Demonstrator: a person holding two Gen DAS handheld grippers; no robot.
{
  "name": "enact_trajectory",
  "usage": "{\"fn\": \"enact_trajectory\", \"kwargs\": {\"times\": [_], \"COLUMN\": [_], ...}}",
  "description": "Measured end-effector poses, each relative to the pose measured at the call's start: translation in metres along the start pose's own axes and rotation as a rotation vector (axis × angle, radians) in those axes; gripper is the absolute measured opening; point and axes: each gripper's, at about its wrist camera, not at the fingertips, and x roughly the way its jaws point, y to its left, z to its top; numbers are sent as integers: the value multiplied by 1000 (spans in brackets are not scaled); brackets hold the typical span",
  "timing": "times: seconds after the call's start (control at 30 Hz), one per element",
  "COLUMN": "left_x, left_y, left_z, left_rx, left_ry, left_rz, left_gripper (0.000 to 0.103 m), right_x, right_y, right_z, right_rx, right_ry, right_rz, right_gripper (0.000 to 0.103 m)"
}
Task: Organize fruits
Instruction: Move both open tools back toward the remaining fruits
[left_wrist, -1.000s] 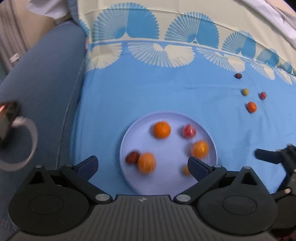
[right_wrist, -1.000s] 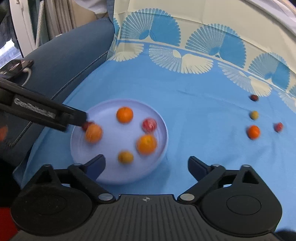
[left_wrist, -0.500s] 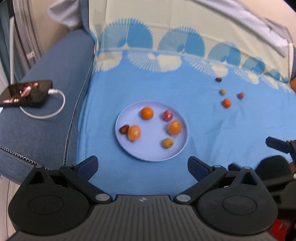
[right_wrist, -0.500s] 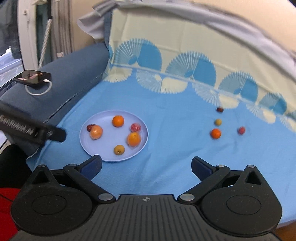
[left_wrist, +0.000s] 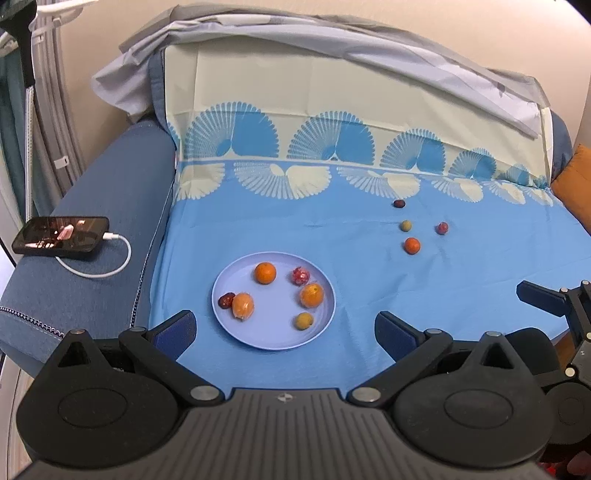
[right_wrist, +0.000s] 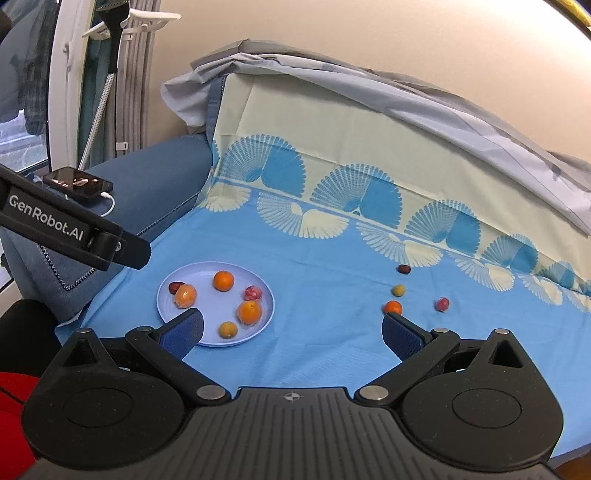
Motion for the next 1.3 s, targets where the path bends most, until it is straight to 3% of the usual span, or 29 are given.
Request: {"fn": "enact_trajectory", "kwargs": {"times": [0.57, 1.3], "left_x": [5, 39], "left_y": [1, -2], "left_z": [-1, 13], "left_rx": [3, -1], "left_ry": [17, 82], "left_rz": [23, 36], "left_gripper": [103, 103], "right_x": [6, 43], "right_y": [-7, -22], "right_z": [-7, -20], "right_rx": [39, 115], "right_ry": [4, 96], "right_rz": [21, 25], "right_gripper": [102, 102]}}
